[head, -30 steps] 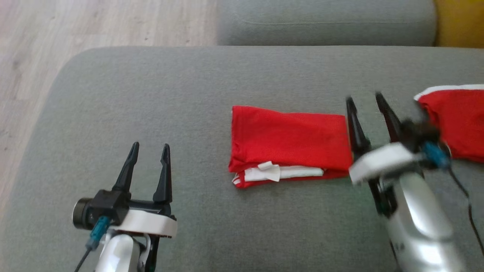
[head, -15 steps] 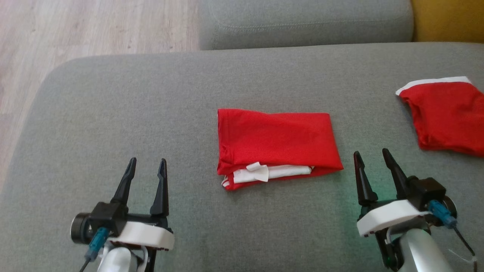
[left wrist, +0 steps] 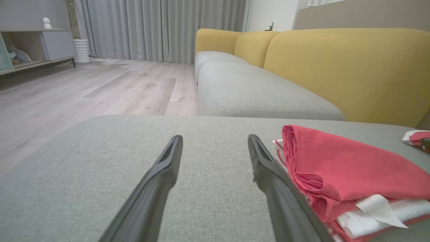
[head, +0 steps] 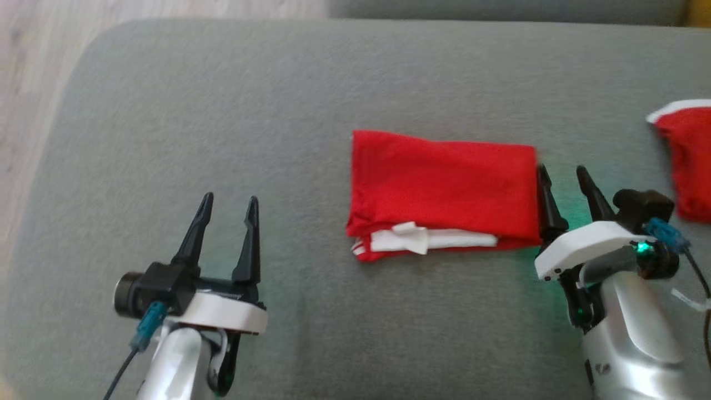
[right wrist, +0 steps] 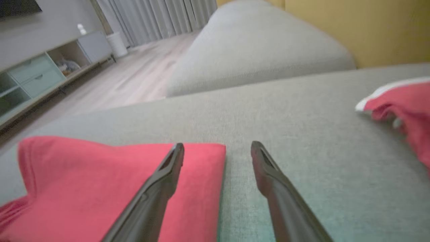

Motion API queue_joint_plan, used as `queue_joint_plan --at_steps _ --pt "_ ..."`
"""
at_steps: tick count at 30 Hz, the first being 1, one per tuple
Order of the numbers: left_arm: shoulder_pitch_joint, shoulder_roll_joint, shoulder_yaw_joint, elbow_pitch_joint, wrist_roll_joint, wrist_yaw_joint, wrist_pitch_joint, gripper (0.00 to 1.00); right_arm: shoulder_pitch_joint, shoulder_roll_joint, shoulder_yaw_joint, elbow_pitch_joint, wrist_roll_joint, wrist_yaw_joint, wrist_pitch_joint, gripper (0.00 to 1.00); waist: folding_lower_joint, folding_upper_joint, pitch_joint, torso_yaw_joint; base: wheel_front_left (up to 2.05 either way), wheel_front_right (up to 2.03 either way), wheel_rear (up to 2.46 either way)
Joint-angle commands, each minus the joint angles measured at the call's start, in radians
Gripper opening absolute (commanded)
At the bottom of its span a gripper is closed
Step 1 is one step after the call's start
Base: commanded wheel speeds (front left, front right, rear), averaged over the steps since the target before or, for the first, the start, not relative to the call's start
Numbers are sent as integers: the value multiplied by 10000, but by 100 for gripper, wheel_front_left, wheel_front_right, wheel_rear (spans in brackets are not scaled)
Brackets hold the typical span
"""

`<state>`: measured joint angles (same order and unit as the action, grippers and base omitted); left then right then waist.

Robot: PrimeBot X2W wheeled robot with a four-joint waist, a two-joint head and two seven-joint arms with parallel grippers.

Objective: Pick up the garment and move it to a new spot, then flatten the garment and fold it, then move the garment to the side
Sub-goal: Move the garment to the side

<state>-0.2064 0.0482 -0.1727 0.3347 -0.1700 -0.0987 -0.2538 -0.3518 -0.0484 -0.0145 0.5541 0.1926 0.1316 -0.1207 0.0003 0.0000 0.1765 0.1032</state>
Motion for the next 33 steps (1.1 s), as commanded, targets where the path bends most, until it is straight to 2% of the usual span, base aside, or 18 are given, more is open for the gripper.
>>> queue_joint_plan --at_steps 1,9,10,11,12,20,25,27,30,33 --pt "-381 25 154 -308 -91 -36 -80 100 -319 -18 129 6 59 -9 111 100 -3 0 384 424 0 0 0" --pt "-553 22 -190 -238 -474 119 -80 100 -1027 -18 91 2332 -395 -9 889 100 -3 0 570 972 0 0 0" --pt "-551 22 -207 -234 -489 133 -80 100 -1072 -18 134 2529 -482 -9 928 97 -3 0 560 996 0 0 0" --pt "-545 22 -215 -231 -495 146 -80 100 -1107 -18 186 2682 -598 -9 915 41 -3 0 540 1012 0 0 0" --pt "-530 22 -216 -219 -464 167 -80 100 -1132 -18 253 2805 -693 -9 849 0 -3 0 490 1017 0 0 0" --pt "-296 21 -186 -302 -225 207 -80 100 -1268 -18 789 2954 -1068 -9 -107 0 -3 0 -180 468 0 0 0" --pt "-83 21 -251 -419 -158 217 -80 100 -1314 -18 1125 2405 -1679 -9 -327 0 -3 0 -584 -287 0 0 0" --pt "39 21 -295 -499 -146 242 -80 100 -1286 -18 1410 1881 -2176 -9 -211 0 -3 0 -749 -858 0 0 0" --pt "32 21 -420 -663 -227 312 -80 100 -1311 -264 1648 1046 -2885 -9 168 0 -3 0 -682 -1535 0 0 0" --pt "-156 21 -531 -793 -209 327 -80 100 -1484 -869 1837 397 -3102 -9 543 0 -3 0 -412 -1936 0 0 0"
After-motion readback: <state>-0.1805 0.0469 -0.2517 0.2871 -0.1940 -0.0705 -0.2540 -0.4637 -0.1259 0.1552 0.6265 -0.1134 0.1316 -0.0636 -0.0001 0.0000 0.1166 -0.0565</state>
